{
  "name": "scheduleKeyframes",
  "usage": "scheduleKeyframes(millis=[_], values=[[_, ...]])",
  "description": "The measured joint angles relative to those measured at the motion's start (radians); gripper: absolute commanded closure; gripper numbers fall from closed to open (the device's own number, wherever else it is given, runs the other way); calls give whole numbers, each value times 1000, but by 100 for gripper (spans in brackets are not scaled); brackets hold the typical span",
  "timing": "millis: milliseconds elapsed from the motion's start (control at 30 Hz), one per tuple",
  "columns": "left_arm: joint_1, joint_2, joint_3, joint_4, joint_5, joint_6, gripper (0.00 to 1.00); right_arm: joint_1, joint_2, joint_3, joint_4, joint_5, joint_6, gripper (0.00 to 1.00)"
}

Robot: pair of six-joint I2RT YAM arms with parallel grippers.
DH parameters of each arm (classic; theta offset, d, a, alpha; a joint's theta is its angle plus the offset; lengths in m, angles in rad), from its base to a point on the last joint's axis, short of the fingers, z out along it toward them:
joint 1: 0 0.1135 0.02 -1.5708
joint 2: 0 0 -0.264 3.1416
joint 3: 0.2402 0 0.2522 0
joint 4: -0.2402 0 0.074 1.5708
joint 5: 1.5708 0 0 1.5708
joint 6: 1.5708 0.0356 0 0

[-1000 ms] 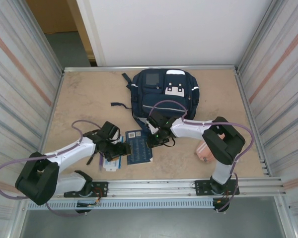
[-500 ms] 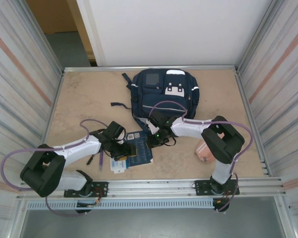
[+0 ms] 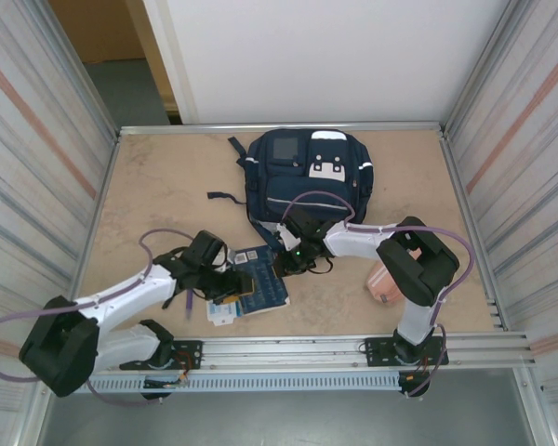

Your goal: Pack the student bag

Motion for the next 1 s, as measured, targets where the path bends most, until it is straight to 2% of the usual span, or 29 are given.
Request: scheduleKeyframes(millis=[167, 300, 400, 500, 633, 833, 900, 1000], values=[[14, -27, -10, -14, -4, -34, 46, 0, 0, -14, 44, -12, 24, 83], [22, 31, -11, -36, -56, -54, 53, 7, 0, -27, 74, -35, 34, 82], [22, 73, -19, -29, -57, -77, 63, 11, 0, -34, 90, -44, 39, 82], [18, 67, -38, -11, -57, -95, 65, 11, 0, -40, 104, -49, 50, 82], [20, -7, -58, -11, -57, -115, 65, 12, 0, -45, 119, -49, 59, 82], [48, -219, -95, -6, -59, -148, 63, 38, 8, -47, 167, -39, 118, 82], [48, -261, -99, 63, -58, -154, 59, 76, 30, -47, 215, -85, 151, 82], [55, -274, -101, 131, -57, -160, 59, 142, 53, -47, 260, -132, 191, 82]])
